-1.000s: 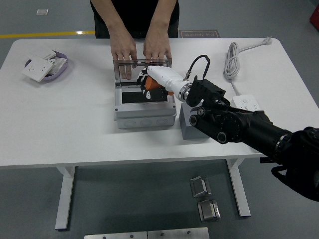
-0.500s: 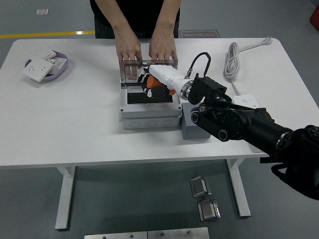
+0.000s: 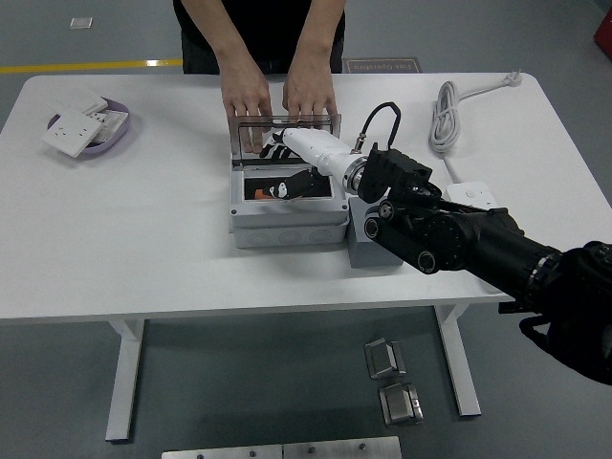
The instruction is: Pick up the cylinder from the cube,place it in the box,flap close box
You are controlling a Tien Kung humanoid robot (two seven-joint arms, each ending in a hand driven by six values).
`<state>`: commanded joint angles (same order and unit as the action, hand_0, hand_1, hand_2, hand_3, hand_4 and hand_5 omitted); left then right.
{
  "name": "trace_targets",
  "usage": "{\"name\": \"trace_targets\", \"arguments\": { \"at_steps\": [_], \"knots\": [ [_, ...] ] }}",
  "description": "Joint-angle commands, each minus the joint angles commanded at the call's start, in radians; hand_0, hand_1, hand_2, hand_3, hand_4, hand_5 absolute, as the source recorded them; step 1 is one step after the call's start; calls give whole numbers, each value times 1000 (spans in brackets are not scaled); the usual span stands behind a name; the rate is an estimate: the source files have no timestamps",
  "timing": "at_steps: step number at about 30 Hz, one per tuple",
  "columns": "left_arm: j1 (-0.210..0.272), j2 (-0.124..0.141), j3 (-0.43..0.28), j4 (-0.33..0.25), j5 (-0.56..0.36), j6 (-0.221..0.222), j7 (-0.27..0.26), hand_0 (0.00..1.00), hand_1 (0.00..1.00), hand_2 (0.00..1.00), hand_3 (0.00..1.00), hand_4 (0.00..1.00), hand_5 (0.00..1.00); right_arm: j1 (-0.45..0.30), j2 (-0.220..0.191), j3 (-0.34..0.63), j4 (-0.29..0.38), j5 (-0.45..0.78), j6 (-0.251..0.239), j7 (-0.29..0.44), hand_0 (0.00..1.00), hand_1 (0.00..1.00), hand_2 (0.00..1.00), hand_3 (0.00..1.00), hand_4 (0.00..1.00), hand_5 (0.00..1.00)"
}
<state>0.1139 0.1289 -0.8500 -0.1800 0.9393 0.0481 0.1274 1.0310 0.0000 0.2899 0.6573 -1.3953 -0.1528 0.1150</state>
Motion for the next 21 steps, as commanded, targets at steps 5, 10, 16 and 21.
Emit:
{"name": "trace_targets", "arguments": {
  "at_steps": [5, 10, 16, 21],
  "knots": [
    [15, -9, 3, 0, -12, 3, 0, 585, 629, 586, 618, 620, 244, 14, 0, 15, 99, 72, 27, -25, 738, 694, 680, 745, 930, 370],
    [20, -12, 0, 0, -11, 3, 0, 584, 629, 586, 618, 617, 245, 47, 0, 49, 165, 84, 45, -46, 736, 686, 672, 740, 931, 375],
    [15, -9, 1, 0, -9, 2, -2, 585, 629, 584, 615, 599, 233, 104, 0, 84, 119, 107, 53, -46, 728, 675, 669, 738, 927, 376],
    [11, -3, 4, 0, -7, 1, -1, 584, 628, 583, 614, 585, 219, 140, 0, 97, 22, 128, 52, -32, 724, 675, 669, 738, 922, 380]
  ]
}}
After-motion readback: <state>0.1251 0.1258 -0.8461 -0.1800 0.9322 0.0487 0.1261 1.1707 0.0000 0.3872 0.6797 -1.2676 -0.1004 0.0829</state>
